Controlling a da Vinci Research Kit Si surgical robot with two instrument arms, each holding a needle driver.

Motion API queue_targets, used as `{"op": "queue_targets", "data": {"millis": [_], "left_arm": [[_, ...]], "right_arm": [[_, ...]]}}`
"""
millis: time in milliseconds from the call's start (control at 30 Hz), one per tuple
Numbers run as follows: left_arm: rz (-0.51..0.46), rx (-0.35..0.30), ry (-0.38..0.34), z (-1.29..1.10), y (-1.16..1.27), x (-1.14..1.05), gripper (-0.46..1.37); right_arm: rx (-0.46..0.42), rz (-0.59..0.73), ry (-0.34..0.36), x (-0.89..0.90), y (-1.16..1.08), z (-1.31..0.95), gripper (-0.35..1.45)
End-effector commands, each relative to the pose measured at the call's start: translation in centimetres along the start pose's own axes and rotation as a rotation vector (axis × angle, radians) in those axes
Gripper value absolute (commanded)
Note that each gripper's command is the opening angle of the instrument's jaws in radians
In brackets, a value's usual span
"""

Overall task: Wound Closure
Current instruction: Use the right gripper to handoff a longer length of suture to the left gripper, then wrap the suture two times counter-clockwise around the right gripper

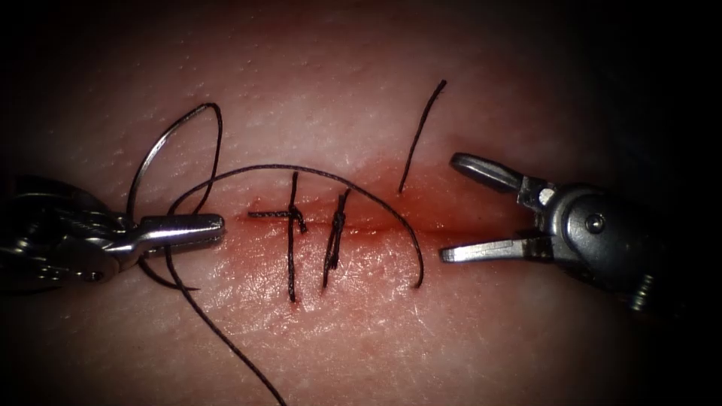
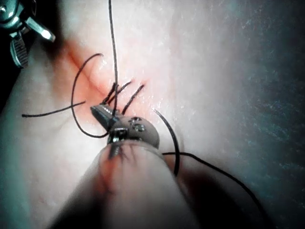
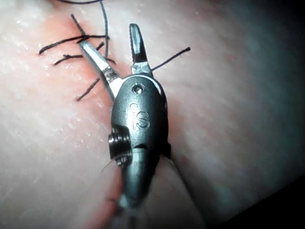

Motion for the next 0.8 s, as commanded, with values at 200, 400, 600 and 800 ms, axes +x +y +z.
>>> {"op": "queue_targets", "data": {"millis": [200,400,600,800], "left_arm": [[-0.135,-0.036,0.053,-0.01,-0.07,0.14,-0.35],[-0.141,-0.073,0.091,0.07,-0.03,0.31,-0.35],[-0.131,-0.083,0.145,0.23,-0.04,0.46,-0.35],[-0.098,-0.12,0.192,0.34,-0.04,0.68,-0.35]], "right_arm": [[0.038,-0.005,-0.061,-0.03,-0.05,0.01,1.27],[0.025,0.015,-0.082,0.09,0.18,0.12,1.21],[0.045,0.037,-0.084,0.13,0.46,0.31,1.19],[0.067,0.037,-0.064,0.03,0.56,0.5,0.91]]}}
